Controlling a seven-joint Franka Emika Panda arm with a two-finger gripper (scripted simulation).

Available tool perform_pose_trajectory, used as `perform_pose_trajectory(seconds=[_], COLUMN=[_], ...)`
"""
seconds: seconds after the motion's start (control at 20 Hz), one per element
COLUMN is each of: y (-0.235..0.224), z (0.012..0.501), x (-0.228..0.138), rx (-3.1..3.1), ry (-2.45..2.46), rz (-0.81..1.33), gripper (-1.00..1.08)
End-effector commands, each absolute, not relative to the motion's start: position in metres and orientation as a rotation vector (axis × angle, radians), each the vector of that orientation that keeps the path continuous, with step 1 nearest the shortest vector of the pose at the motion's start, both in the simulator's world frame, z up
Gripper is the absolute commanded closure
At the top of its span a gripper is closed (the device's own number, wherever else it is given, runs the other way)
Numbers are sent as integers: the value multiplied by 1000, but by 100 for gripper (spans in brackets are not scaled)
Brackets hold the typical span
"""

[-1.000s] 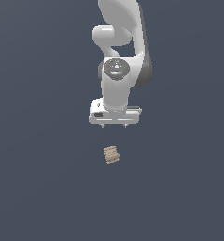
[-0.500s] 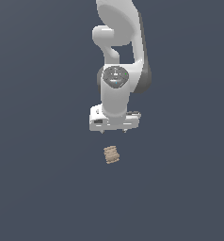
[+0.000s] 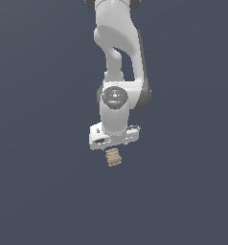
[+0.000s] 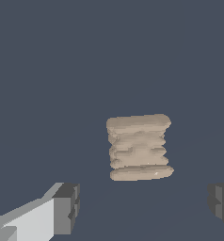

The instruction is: Pick up the object and move it to a goal position.

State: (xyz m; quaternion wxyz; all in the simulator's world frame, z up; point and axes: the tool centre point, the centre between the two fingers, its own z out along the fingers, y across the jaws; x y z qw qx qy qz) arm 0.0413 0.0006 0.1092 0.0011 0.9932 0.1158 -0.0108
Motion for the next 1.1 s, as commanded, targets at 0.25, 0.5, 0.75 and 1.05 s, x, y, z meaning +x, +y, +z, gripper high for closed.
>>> perform_pose_trajectory(seconds=[0.25,0.5,0.75,1.05], y=[-2,-3,-3,-3], z=[92,91,78,48], x=[59,59,59,59], rx=[3107,3106,3106,3105], ry=[467,469,470,475], rz=[-3,-3,-3,0], gripper=[-92,-92,-92,-92])
